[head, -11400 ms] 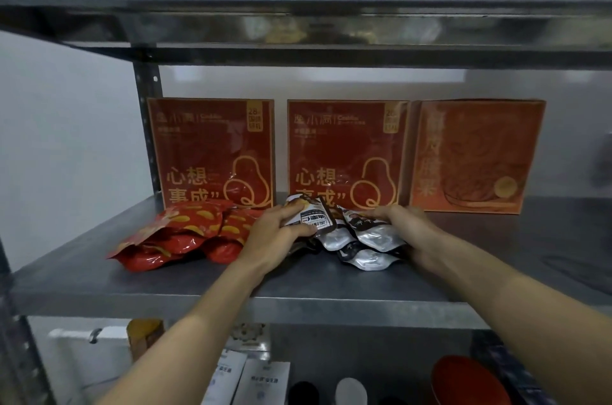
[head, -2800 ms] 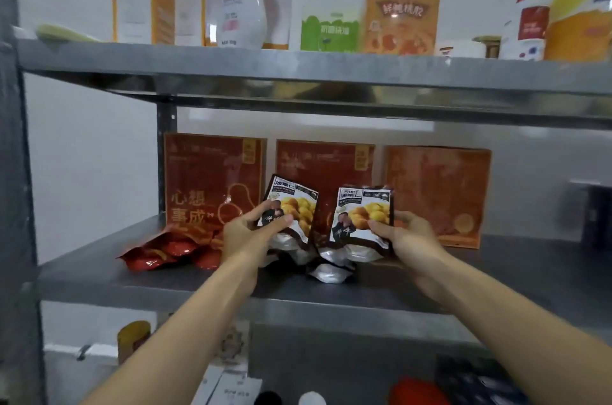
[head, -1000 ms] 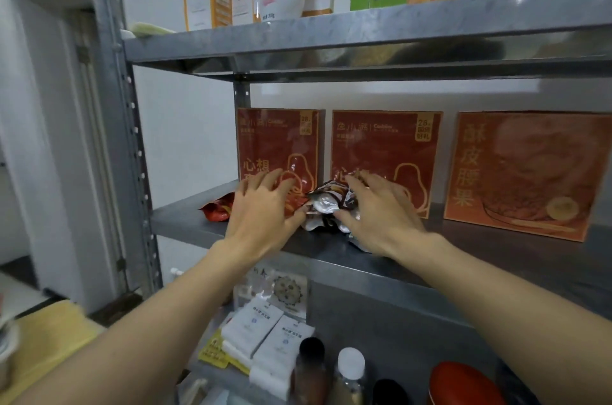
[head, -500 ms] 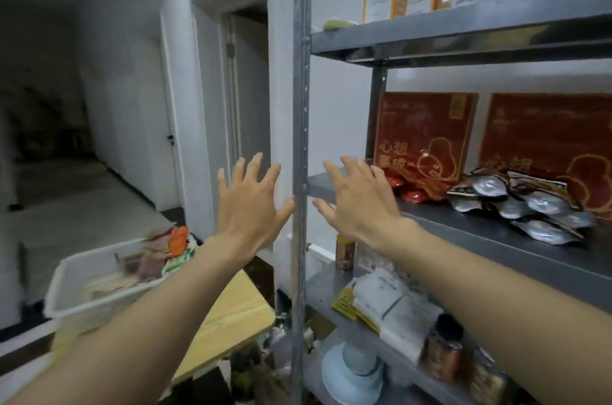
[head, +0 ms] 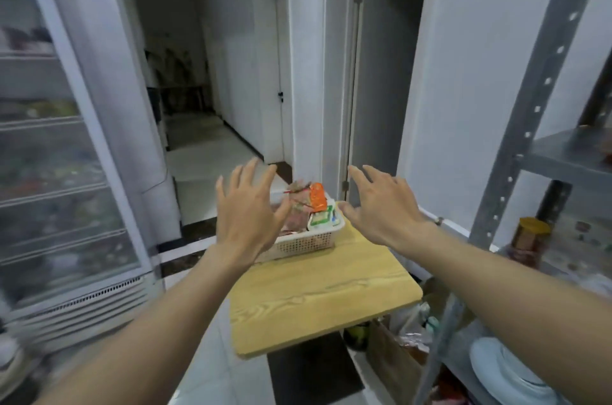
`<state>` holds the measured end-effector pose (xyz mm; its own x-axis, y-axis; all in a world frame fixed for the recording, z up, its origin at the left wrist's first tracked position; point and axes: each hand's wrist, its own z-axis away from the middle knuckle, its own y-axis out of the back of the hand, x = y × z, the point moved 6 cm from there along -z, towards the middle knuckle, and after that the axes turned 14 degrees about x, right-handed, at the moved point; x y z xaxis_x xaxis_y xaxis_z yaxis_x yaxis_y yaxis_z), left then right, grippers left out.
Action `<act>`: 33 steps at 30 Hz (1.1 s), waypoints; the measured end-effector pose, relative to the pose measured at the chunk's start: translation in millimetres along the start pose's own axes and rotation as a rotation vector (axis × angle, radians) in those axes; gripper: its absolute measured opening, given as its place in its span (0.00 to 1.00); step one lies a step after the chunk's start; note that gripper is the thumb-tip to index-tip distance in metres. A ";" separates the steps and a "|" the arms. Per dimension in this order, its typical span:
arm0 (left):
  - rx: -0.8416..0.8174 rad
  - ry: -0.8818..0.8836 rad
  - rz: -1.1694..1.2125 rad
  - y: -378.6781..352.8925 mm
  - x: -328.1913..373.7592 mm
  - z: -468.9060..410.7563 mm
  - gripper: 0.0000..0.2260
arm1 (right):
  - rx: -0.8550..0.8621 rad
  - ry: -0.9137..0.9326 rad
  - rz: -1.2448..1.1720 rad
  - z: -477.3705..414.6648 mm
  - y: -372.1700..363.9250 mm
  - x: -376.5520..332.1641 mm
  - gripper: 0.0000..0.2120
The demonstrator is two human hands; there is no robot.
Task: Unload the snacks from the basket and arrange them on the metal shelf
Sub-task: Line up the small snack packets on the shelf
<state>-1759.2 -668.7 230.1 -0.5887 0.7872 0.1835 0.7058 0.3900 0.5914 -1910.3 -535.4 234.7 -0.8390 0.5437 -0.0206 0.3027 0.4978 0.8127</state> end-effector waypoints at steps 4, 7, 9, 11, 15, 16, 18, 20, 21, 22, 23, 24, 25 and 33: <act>-0.027 0.052 -0.021 -41.3 -47.7 0.1 0.26 | -0.044 0.041 -0.031 -24.3 -55.7 -26.1 0.27; -0.022 0.053 -0.013 -85.3 -71.3 -4.7 0.25 | -0.058 0.052 -0.083 -45.1 -106.3 -33.5 0.27; -0.034 0.048 -0.016 -118.1 -82.2 -14.0 0.26 | -0.082 0.041 -0.114 -64.8 -141.8 -34.1 0.29; -0.070 0.046 -0.014 -152.2 -92.0 -26.9 0.26 | -0.118 0.033 -0.144 -86.5 -176.1 -32.2 0.28; -0.135 0.072 -0.006 -212.0 -114.8 -49.0 0.26 | -0.210 0.005 -0.221 -124.1 -235.7 -27.5 0.27; -0.144 0.087 0.002 -224.6 -121.9 -53.9 0.26 | -0.230 0.008 -0.220 -132.4 -248.9 -26.2 0.27; -0.180 0.118 0.011 -250.1 -137.2 -61.8 0.27 | -0.269 0.006 -0.220 -148.8 -273.2 -23.6 0.28; -0.236 0.138 0.016 -277.6 -150.5 -68.8 0.29 | -0.302 0.004 -0.222 -164.6 -297.6 -20.9 0.27; -0.262 0.147 0.039 -292.0 -155.6 -72.3 0.29 | -0.318 -0.009 -0.235 -172.2 -311.2 -18.8 0.27; -0.281 0.156 0.072 -306.0 -160.0 -75.8 0.30 | -0.337 -0.031 -0.253 -179.6 -324.9 -16.5 0.27; -0.297 0.165 0.101 -320.1 -164.7 -79.4 0.31 | -0.359 -0.059 -0.268 -186.4 -339.4 -13.5 0.27; -0.315 0.172 0.121 -333.8 -169.3 -82.3 0.31 | -0.392 -0.099 -0.276 -191.7 -354.7 -9.3 0.27; -0.339 0.183 0.138 -347.5 -174.6 -84.3 0.32 | -0.427 -0.147 -0.293 -195.8 -368.7 -4.6 0.28; -0.617 0.253 0.344 -455.2 -194.7 -75.6 0.36 | -0.542 -0.486 -0.476 -215.4 -449.7 16.7 0.26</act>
<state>-1995.7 -1035.6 -15.4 -0.4994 0.6538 0.5685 0.5614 -0.2555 0.7871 -2157.9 -895.8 -5.8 -0.4981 0.6495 -0.5745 -0.3919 0.4224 0.8173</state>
